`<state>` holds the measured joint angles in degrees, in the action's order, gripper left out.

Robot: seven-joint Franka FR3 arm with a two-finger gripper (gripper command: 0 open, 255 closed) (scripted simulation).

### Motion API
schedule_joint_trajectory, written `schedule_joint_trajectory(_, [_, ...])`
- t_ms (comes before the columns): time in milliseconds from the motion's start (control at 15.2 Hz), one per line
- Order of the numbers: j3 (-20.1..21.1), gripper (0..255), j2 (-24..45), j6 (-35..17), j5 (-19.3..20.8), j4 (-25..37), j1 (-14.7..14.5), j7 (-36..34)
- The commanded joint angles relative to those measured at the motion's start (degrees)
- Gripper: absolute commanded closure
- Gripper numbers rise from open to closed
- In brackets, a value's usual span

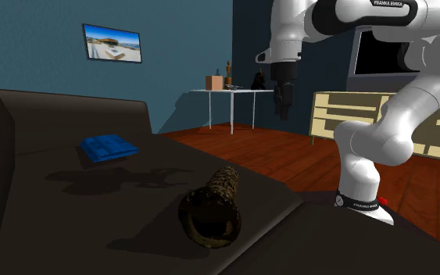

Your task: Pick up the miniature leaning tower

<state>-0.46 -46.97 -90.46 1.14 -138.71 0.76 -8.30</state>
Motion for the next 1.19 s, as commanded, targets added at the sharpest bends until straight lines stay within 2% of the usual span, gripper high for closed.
schedule_joint_trajectory(0, [0.0,0,0.0,0.0,0.0,0.0,0.0,0.0])
schedule_joint_trajectory(594, [6.97,0,17.58,-6.54,-3.3,9.98,-3.27,-5.54])
schedule_joint_trajectory(1122, [12.46,0,34.14,-8.94,-2.81,23.12,-5.34,-10.66])
